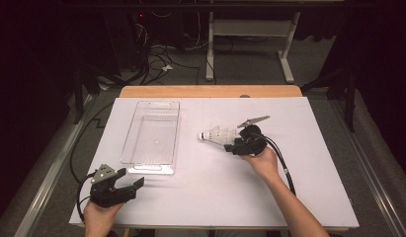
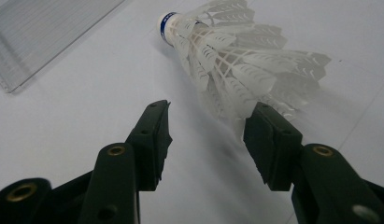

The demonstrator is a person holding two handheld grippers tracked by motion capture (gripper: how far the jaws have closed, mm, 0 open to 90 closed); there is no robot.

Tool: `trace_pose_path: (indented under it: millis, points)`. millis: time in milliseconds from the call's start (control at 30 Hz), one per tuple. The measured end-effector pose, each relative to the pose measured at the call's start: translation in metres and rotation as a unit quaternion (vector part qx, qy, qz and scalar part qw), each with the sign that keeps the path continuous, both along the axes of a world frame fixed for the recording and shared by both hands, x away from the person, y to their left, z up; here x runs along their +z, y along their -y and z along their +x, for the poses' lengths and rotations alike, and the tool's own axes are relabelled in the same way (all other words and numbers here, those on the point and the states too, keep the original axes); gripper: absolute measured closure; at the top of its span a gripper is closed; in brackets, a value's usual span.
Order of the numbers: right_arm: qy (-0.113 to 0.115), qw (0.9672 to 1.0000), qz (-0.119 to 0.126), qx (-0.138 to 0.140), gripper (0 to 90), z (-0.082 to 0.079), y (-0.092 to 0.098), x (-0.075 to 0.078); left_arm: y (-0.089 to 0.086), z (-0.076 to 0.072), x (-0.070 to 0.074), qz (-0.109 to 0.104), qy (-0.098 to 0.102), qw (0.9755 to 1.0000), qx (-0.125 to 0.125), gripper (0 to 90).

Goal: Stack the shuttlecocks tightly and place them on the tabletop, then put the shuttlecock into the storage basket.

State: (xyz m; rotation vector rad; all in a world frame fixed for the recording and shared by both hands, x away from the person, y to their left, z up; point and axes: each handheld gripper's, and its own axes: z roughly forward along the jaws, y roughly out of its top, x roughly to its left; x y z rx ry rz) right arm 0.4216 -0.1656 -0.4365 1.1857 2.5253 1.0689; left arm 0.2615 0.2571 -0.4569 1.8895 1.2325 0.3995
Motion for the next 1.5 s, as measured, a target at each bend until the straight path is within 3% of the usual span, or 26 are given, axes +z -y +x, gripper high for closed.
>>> trace_pose_path:
  millis: [467, 1500]
  points:
    - [0.019, 0.9998, 0.0, 0.006, 49.2, -0.002, -0.009, -0.002, -0.001, 0.0, 0.0, 0.0, -0.001, 1.0, 0.006, 23.0]
    - [0.02, 0.9997, 0.004, -0.01, 54.5, 0.011, -0.019, -0.018, 0.0, -0.002, 0.001, -0.002, 0.001, 1.0, 0.007, 23.1]
